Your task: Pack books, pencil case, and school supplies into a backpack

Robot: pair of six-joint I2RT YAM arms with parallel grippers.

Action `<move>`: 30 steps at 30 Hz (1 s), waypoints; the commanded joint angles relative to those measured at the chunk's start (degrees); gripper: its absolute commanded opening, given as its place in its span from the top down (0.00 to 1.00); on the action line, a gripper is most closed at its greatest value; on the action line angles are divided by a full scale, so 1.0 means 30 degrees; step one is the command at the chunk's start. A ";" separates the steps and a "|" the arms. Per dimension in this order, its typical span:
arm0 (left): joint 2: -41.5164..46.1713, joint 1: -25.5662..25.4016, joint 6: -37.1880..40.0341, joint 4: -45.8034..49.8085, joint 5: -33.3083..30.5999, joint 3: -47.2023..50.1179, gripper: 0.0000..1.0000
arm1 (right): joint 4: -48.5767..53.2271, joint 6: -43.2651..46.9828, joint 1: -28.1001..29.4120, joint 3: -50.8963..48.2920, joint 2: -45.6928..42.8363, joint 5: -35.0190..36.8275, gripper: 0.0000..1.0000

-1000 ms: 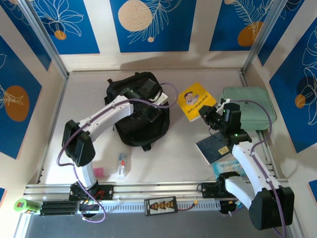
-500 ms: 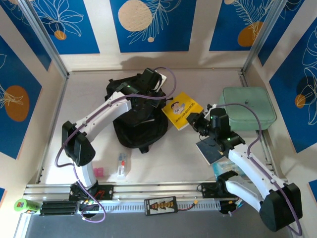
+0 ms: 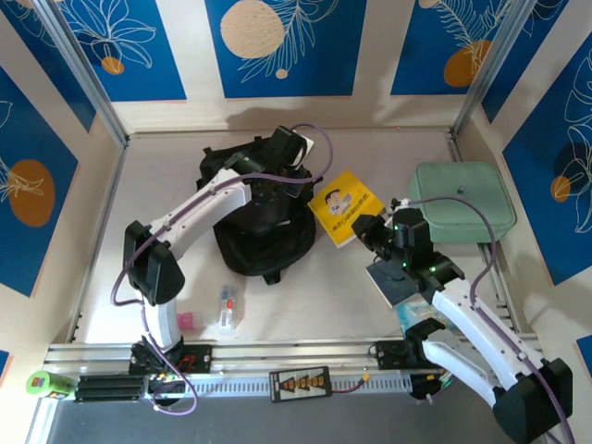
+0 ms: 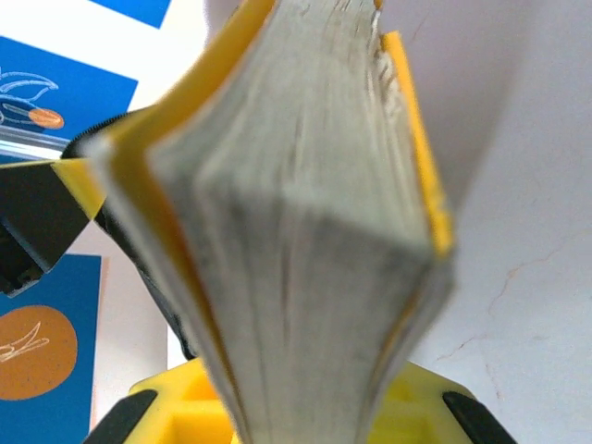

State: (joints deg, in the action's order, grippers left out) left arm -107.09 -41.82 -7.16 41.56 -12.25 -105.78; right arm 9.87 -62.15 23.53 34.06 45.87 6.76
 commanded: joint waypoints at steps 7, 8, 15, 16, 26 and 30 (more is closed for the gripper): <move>-0.3937 0.0501 -0.2022 0.2275 0.2871 -0.7039 1.00 | -0.2044 0.0762 -0.0133 0.0313 0.0160 -0.2702 0.91; -0.4154 0.0509 -0.2097 0.2387 0.3178 -0.7328 1.00 | -0.2352 0.0788 0.0077 0.0280 0.0420 -0.2842 0.91; -0.4218 0.0512 -0.2113 0.2553 0.4581 -0.7544 1.00 | -0.5080 0.0331 0.0147 0.0306 0.4250 -0.5187 0.91; -0.4134 0.0496 -0.2071 0.2552 0.4768 -0.7531 1.00 | -0.5661 0.0239 0.0099 0.0330 0.4781 -0.5464 0.91; -0.3193 0.0579 -0.1488 0.2754 0.6322 -0.7515 1.00 | -0.8794 -0.0586 -0.0123 0.1499 0.7906 -0.5054 0.92; -0.3065 0.0570 -0.1481 0.2761 0.6398 -0.7542 1.00 | -0.8683 -0.1251 -0.0014 0.1826 0.8918 -0.4219 0.92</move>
State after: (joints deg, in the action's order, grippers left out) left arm -120.09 -40.49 -12.97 50.63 4.38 -125.64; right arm -10.94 -64.12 23.51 36.47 70.87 -7.60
